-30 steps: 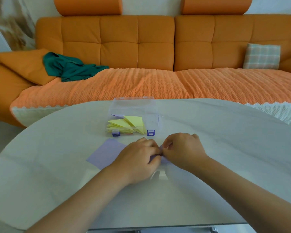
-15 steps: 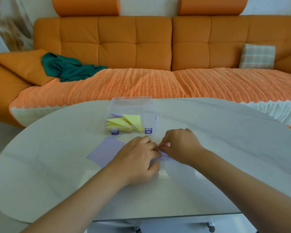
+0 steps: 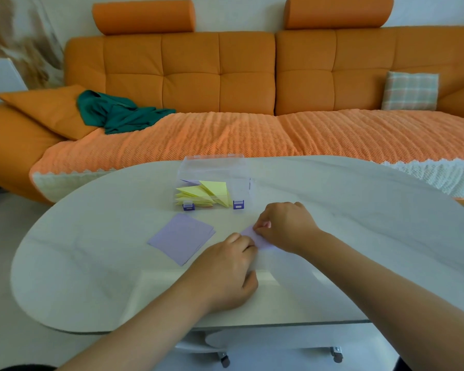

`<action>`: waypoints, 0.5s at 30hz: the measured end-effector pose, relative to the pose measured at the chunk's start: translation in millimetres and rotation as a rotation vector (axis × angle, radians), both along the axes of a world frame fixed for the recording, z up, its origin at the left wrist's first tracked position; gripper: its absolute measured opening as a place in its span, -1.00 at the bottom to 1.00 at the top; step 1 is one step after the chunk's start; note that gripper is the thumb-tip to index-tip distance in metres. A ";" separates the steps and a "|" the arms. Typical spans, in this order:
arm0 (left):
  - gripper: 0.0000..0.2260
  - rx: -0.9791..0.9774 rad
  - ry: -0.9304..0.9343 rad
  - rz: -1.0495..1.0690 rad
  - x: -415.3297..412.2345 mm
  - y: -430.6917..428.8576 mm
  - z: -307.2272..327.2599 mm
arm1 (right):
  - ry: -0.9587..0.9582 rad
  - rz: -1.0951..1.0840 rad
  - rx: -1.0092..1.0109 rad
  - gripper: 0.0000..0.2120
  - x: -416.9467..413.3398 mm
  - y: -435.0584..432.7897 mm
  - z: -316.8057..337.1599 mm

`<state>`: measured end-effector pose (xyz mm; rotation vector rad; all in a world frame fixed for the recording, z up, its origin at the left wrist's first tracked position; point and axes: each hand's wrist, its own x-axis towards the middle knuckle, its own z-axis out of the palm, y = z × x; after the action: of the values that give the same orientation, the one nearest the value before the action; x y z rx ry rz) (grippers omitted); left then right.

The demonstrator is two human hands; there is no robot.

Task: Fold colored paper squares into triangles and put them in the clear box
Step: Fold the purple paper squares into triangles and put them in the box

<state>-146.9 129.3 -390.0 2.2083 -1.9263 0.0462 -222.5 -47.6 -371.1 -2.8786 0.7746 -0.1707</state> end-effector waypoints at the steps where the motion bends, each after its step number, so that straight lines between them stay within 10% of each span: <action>1: -0.60 -0.002 0.011 0.007 -1.4 1.2 -0.8 | -0.003 0.001 -0.002 -0.79 -0.5 0.2 0.4; 15: -0.69 -0.112 0.053 -0.036 21.9 -12.7 3.8 | -0.025 0.020 0.070 -0.78 -0.5 -0.9 2.0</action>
<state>-125.0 116.6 -386.3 2.0822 -1.8864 0.0868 -223.0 -48.5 -369.1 -2.8123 0.7319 -0.1727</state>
